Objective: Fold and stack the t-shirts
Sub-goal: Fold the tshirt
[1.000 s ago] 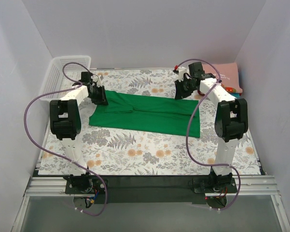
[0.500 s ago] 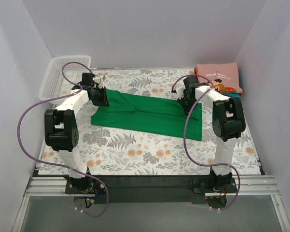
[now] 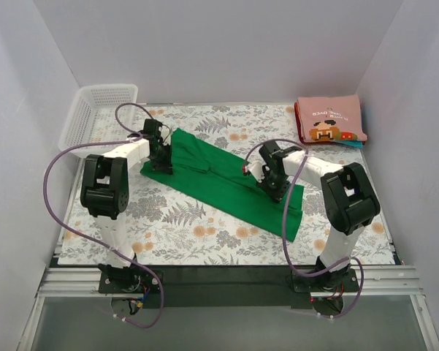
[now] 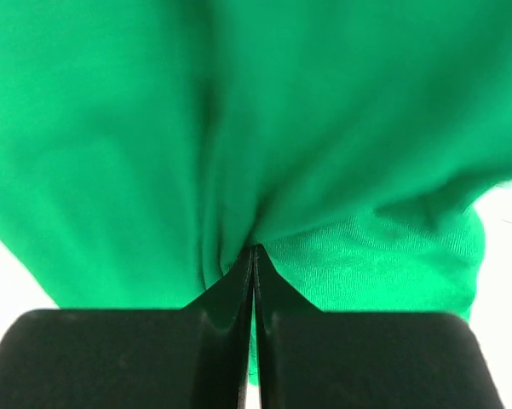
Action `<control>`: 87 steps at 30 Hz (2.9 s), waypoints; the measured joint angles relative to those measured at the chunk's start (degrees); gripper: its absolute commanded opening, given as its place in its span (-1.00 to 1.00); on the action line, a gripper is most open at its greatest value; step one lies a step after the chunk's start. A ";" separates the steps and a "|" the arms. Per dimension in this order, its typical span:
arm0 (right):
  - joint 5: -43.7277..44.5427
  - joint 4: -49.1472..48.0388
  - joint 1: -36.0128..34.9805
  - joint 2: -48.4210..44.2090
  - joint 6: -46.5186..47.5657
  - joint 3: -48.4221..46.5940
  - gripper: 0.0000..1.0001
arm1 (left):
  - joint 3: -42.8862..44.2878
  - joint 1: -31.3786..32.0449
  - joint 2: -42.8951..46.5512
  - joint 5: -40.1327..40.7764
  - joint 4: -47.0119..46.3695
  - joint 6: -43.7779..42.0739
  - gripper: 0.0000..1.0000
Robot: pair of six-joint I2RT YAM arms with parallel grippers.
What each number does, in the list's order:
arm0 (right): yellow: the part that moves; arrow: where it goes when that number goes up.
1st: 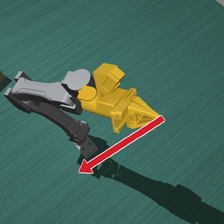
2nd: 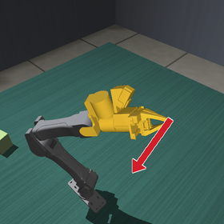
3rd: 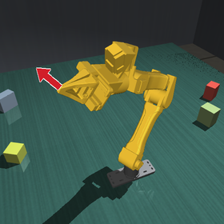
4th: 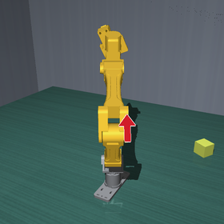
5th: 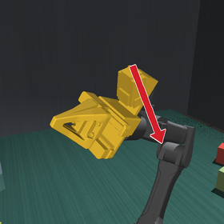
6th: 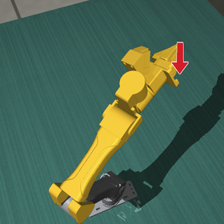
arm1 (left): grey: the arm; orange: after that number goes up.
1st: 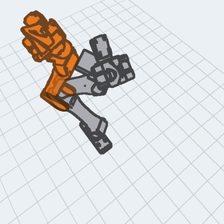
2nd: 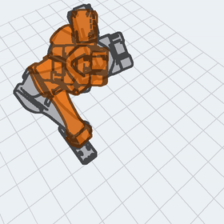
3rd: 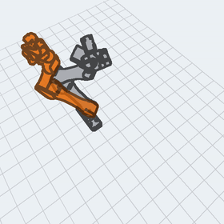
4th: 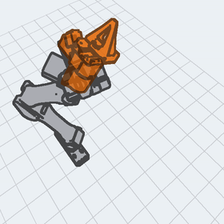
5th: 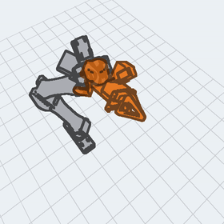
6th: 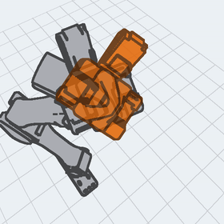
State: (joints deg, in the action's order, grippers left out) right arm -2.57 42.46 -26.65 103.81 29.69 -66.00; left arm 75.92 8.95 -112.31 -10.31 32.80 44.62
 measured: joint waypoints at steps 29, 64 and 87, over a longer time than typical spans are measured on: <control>-35.21 2.27 -3.15 14.01 -11.52 -41.24 -0.38 | 19.17 0.81 -2.86 -6.21 -1.33 -1.01 -0.58; -17.20 -32.87 3.50 34.99 -36.22 -43.45 -0.49 | 45.55 0.74 -30.75 -11.89 1.84 1.40 -0.45; -18.64 -31.43 9.55 44.33 -38.07 -58.47 -0.12 | 51.87 1.07 -35.52 -13.99 -3.39 2.80 -0.28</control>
State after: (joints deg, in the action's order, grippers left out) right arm -21.21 11.03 -17.10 148.14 -8.38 -124.46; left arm 127.79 10.02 -147.83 -24.29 29.41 47.42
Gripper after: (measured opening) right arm 0.376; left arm 0.349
